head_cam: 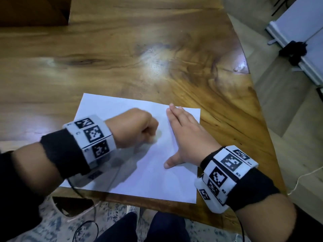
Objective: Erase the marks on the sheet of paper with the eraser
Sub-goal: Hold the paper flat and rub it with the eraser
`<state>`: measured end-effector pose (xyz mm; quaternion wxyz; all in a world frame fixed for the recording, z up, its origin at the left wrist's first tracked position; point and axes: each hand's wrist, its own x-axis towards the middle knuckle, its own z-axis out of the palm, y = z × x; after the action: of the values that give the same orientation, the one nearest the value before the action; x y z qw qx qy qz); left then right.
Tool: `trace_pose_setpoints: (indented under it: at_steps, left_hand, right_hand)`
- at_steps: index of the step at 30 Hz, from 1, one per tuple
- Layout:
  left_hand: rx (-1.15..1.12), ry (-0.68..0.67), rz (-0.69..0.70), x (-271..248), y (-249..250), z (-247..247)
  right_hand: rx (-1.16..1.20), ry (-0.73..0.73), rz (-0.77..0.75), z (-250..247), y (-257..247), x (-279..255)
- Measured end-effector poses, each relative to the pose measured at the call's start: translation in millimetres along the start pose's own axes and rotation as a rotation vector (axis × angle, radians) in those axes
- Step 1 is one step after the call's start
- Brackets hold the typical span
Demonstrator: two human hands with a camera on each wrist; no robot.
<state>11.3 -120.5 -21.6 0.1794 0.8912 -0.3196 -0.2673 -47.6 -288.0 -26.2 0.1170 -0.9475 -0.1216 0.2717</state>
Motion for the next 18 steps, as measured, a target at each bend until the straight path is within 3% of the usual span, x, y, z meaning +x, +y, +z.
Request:
trace_pose_setpoints:
  at_steps: [2,5,7,12,14,18]
  left_hand:
    - [-0.005,-0.057,-0.012,1,-1,-4]
    - [0.019,0.169,-0.059,24,-1,-16]
    - [0.008,0.206,-0.049,28,4,-13]
    - [0.009,-0.095,0.064,-6,3,6]
    - [0.004,-0.023,0.047,3,4,2]
    - [0.017,0.267,-0.031,27,7,-6]
  right_hand:
    - [-0.005,0.000,-0.002,-1,0,0]
    - [-0.015,0.000,-0.001,-1,-1,-1]
    - [-0.020,-0.001,0.002,-1,-1,0]
    - [-0.001,-0.008,0.007,-1,0,-1]
    - [0.000,-0.008,0.005,-1,-1,-1]
    - [-0.012,-0.002,0.007,0,-1,-1]
